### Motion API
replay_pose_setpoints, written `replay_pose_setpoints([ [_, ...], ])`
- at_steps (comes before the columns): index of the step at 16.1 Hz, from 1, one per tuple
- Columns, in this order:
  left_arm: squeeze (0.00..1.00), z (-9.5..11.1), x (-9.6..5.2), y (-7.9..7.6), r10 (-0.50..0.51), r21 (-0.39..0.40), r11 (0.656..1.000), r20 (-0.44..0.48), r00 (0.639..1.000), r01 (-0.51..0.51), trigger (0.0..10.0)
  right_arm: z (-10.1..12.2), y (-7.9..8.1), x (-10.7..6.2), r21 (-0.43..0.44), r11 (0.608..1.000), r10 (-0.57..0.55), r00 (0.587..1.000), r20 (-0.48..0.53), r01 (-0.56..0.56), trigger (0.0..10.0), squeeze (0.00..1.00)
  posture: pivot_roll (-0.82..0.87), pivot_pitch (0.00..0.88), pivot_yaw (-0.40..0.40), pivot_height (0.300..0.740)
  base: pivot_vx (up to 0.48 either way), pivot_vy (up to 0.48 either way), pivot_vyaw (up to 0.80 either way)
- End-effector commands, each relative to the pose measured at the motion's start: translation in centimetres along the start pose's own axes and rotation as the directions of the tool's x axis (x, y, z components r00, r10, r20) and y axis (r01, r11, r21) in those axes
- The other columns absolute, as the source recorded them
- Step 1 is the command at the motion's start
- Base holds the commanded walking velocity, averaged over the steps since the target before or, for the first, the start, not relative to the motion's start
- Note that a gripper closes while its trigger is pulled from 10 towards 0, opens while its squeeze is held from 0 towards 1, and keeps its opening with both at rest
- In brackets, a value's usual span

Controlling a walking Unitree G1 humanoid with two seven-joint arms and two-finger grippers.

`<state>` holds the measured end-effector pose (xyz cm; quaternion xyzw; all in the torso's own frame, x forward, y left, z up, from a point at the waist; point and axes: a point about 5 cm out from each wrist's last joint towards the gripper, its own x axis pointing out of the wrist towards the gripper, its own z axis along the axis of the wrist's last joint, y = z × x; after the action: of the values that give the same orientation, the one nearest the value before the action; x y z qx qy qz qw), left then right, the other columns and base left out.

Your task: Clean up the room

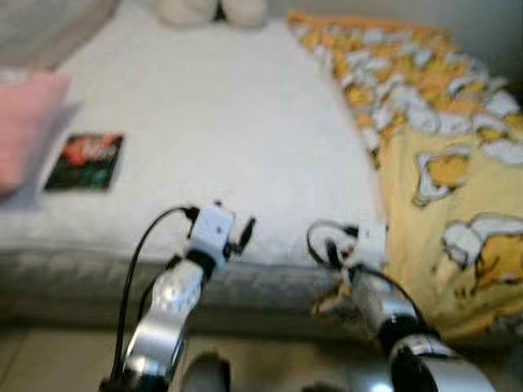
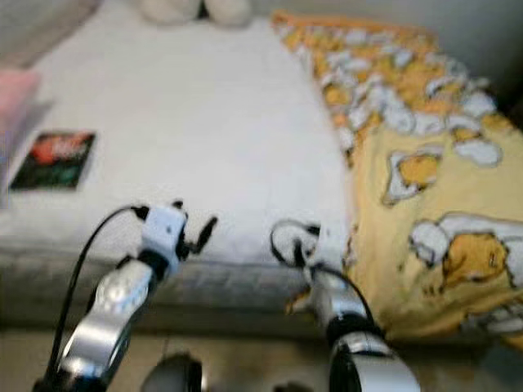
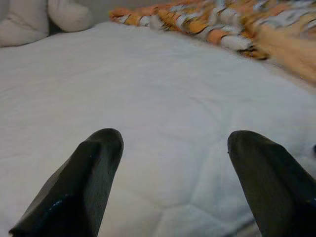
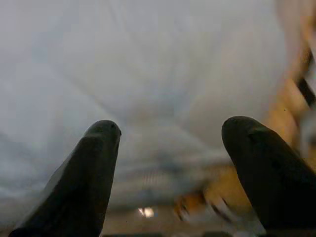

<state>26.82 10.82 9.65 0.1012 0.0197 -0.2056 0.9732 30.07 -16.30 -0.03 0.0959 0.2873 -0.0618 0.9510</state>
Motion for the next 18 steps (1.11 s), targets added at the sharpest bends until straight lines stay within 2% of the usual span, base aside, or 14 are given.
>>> replay_pose_setpoints([
  [1, 0.0, 0.4, -0.3, -0.8, -0.072, -0.006, 0.997, 0.016, 0.997, 0.072, 10.0, 0.3, -0.4, 0.1, -0.014, 0.999, -0.043, 0.999, 0.013, 0.043, 10.0, 0.0, 0.23, 0.13, -0.057, 0.699, 0.0, 0.0, 0.0],
  [2, 0.0, 0.4, -0.7, -1.7, -0.155, -0.017, 0.988, 0.021, 0.988, 0.156, 10.0, 0.6, -0.7, 0.1, -0.042, 0.997, -0.062, 0.998, 0.033, 0.064, 10.0, 0.0, 0.23, 0.137, -0.06, 0.699, 0.0, 0.0, 0.0],
  [4, 0.0, 0.3, -1.3, -3.2, -0.291, 0.022, 0.957, 0.027, 0.956, 0.291, 10.0, 0.5, -1.0, 0.0, -0.078, 0.994, -0.076, 0.996, 0.047, 0.079, 10.0, 0.0, 0.23, 0.143, -0.067, 0.699, 0.0, 0.0, 0.0],
  [6, 0.0, 0.6, -1.8, -4.6, -0.436, 0.057, 0.899, 0.025, 0.9, 0.434, 10.0, -0.6, -2.1, -0.2, -0.091, 0.99, -0.102, 0.995, 0.019, 0.104, 10.0, 0.0, 0.23, 0.16, -0.062, 0.699, 0.0, 0.0, 0.0],
  [10, 0.0, 1.1, -2.5, -4.7, -0.464, 0.075, 0.884, 0.033, 0.885, 0.461, 10.0, 0.2, -3.0, -0.2, -0.102, 0.983, -0.143, 0.987, 0.068, 0.15, 10.0, 0.0, 0.23, 0.184, -0.048, 0.699, 0.0, 0.0, 0.0],
  [15, 0.0, 1.1, -3.2, -4.1, -0.408, 0.042, 0.913, 0.028, 0.913, 0.406, 10.0, 2.4, -2.9, 0.1, -0.162, 0.973, -0.135, 0.977, 0.166, 0.162, 10.0, 0.0, 0.24, 0.209, -0.045, 0.699, 0.0, 0.0, 0.0],
  [16, 0.0, 1.0, -3.1, -4.0, -0.382, 0.045, 0.924, 0.025, 0.924, 0.38, 10.0, 3.0, -2.6, 0.1, -0.153, 0.977, -0.119, 0.976, 0.182, 0.147, 10.0, 0.0, 0.24, 0.205, -0.052, 0.699, 0.0, 0.0, 0.0],
  [17, 0.0, 1.0, -2.8, -3.7, -0.347, 0.046, 0.937, 0.023, 0.938, 0.345, 10.0, 3.6, -2.4, 0.1, -0.15, 0.98, -0.097, 0.97, 0.221, 0.132, 10.0, 0.0, 0.24, 0.195, -0.059, 0.699, 0.0, 0.0, 0.0],
  [18, 0.0, 1.2, -2.3, -3.2, -0.293, 0.018, 0.956, 0.031, 0.956, 0.292, 10.0, 4.5, -2.3, -0.3, -0.178, 0.974, -0.079, 0.944, 0.321, 0.142, 10.0, 0.0, 0.23, 0.176, -0.067, 0.699, 0.0, 0.0, 0.0],
])
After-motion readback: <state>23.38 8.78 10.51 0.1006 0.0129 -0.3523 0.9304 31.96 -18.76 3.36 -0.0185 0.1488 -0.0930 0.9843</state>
